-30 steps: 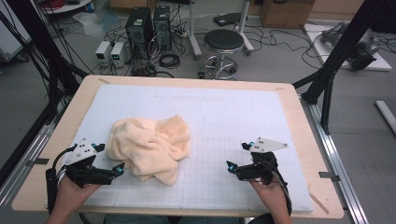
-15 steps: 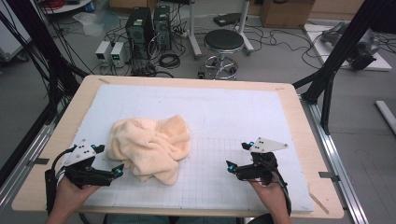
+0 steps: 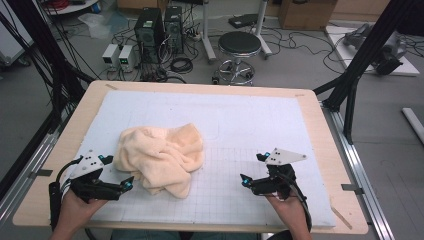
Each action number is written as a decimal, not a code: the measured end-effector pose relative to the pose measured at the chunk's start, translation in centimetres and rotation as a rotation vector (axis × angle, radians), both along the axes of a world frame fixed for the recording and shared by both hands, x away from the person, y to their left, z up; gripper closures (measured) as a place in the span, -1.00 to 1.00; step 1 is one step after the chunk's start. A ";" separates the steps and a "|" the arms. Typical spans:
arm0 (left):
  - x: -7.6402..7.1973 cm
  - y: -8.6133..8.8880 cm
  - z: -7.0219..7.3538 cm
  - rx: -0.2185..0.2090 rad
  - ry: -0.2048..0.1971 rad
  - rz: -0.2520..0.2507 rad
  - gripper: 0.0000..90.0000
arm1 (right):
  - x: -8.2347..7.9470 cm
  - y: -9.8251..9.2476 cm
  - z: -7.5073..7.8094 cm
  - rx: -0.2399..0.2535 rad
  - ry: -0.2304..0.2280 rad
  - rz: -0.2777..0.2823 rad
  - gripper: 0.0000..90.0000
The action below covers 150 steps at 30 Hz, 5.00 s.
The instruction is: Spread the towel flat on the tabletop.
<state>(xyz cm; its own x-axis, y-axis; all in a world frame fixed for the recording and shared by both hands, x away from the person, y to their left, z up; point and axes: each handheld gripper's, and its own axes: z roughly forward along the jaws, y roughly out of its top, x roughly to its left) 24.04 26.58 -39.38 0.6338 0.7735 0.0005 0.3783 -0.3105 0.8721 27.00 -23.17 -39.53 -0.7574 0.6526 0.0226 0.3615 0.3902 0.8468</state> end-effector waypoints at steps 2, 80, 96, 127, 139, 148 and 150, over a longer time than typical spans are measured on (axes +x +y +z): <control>0.0 0.0 0.0 -0.005 -0.001 0.006 -0.96 | 0.1 0.2 0.5 0.018 0.005 0.018 -0.76; -1.3 -0.6 0.0 0.006 0.000 0.003 -0.96 | 5.2 7.6 12.4 -0.072 -0.052 0.228 -0.76; -1.1 -0.5 -0.1 0.002 0.005 -0.004 -0.96 | 9.3 17.9 10.3 -0.160 0.036 0.380 -0.75; -0.9 -0.6 -0.2 0.005 0.010 -0.007 -0.96 | 9.3 25.0 -1.6 -0.239 0.125 0.522 0.39; -1.0 -0.4 -0.2 0.010 0.014 -0.004 -0.96 | 9.8 23.8 -0.6 -0.193 0.142 0.520 0.64; -1.1 -0.3 -0.2 0.012 0.014 -0.002 -0.96 | 9.3 18.6 3.1 -0.158 0.076 0.484 0.65; -1.1 -0.3 -0.2 0.012 0.015 -0.005 -0.96 | 9.0 17.1 4.0 -0.160 0.045 0.470 0.66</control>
<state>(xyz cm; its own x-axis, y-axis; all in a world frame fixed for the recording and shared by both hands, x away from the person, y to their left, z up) 22.93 26.24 -39.56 0.6374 0.7706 0.0004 0.3897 -0.3228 0.8625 35.97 -6.08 -35.50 -0.9710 0.2388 -0.0105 0.1502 0.6436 0.7504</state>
